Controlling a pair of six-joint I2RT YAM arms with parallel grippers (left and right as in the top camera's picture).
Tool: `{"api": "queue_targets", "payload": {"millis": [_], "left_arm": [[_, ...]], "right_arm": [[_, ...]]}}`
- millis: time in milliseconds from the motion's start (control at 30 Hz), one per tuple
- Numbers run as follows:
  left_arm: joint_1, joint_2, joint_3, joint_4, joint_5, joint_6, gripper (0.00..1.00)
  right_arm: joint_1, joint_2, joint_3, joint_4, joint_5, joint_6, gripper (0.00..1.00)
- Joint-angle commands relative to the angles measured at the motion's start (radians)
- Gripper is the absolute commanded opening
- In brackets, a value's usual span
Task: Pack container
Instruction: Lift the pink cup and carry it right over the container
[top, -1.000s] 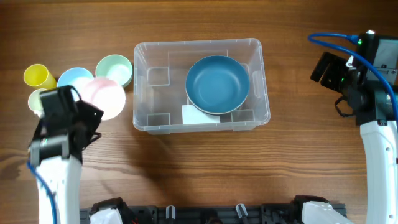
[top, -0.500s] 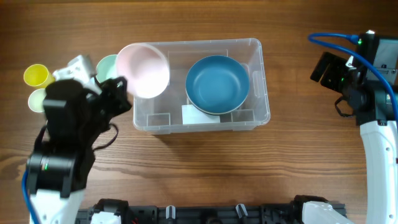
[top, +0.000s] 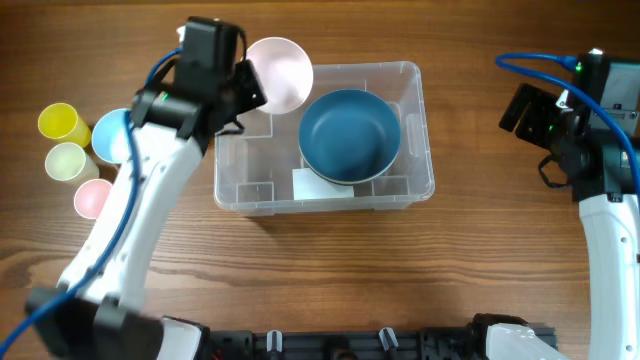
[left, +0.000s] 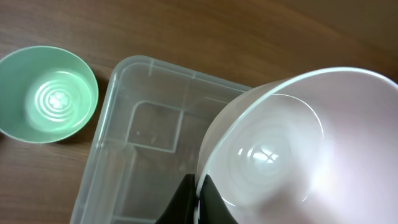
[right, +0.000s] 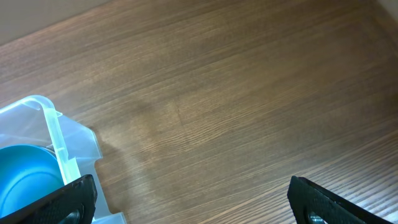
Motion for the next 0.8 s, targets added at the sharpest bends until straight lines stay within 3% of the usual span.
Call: {"api": "queue_targets", "payload": {"millis": [0,367,600,767], "left_arm": [[-0.001,0.079,0.032,0.004,-0.053,-0.048,0.04],[-0.006,0.165,0.032,-0.017,-0.121,-0.288,0.04],[-0.062,0.23,0.031,-0.018,-0.127,-0.304,0.04],[-0.082,0.28,0.031,-0.044,-0.158,-0.388,0.04]], "right_arm": [[-0.002,0.008,0.011,0.0,0.018,0.018,0.99],[-0.002,0.008,0.011,0.0,0.018,0.018,1.0],[-0.002,0.008,0.011,0.0,0.018,0.017,0.99],[-0.002,0.008,0.011,0.0,0.018,0.018,0.99]]}}
